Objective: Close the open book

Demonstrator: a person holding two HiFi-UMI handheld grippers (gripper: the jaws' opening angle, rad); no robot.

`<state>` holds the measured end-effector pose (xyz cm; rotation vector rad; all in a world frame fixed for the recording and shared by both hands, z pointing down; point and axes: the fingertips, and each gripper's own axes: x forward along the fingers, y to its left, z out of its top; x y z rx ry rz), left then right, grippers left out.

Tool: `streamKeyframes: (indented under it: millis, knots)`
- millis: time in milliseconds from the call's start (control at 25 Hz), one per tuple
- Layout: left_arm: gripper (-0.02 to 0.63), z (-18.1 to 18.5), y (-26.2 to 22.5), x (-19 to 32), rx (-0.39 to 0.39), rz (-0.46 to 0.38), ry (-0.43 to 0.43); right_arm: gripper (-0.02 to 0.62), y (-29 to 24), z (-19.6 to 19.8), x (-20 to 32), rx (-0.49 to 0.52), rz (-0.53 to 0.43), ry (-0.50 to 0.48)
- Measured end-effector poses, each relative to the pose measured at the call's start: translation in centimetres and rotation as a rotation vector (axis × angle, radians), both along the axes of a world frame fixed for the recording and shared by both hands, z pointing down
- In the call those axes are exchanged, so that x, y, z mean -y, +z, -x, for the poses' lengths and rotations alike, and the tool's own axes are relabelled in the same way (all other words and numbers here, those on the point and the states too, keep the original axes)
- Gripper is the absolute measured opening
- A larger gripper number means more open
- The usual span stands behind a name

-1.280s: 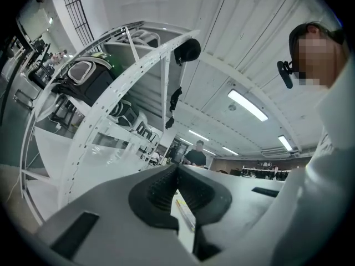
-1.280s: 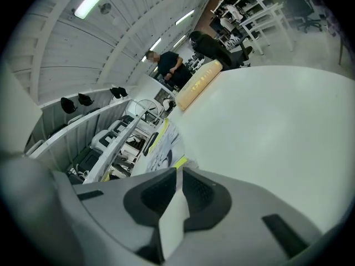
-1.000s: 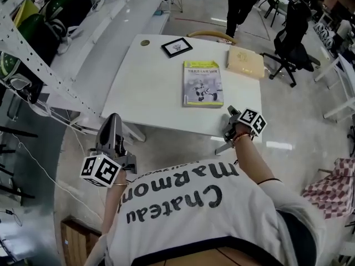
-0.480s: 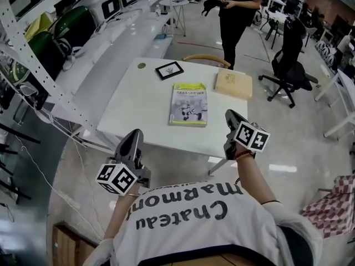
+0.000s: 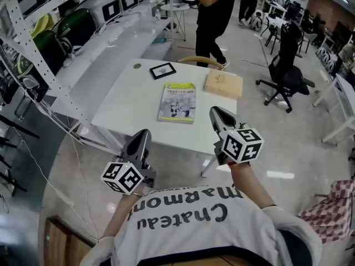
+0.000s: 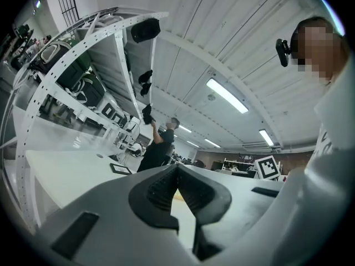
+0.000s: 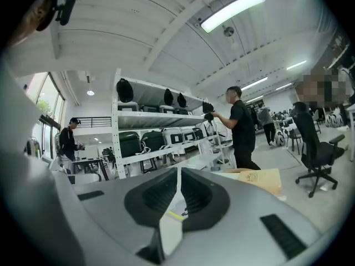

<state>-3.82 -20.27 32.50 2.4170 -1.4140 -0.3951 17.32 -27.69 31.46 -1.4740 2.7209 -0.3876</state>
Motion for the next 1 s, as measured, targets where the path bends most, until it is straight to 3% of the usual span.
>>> streamKeyframes:
  millis: [520, 1000]
  knots:
    - [0.023, -4.2, 1.8, -5.6, -0.001, 0.030, -0.018, 0.041, 2.0, -3.4, -5.1, -0.042, 0.026, -0.039]
    - [0.023, -5.0, 2.9, -8.3, 0.007, 0.057, -0.033, 0.041, 4.2, -5.3, -7.3, -0.064, 0.070, -0.024]
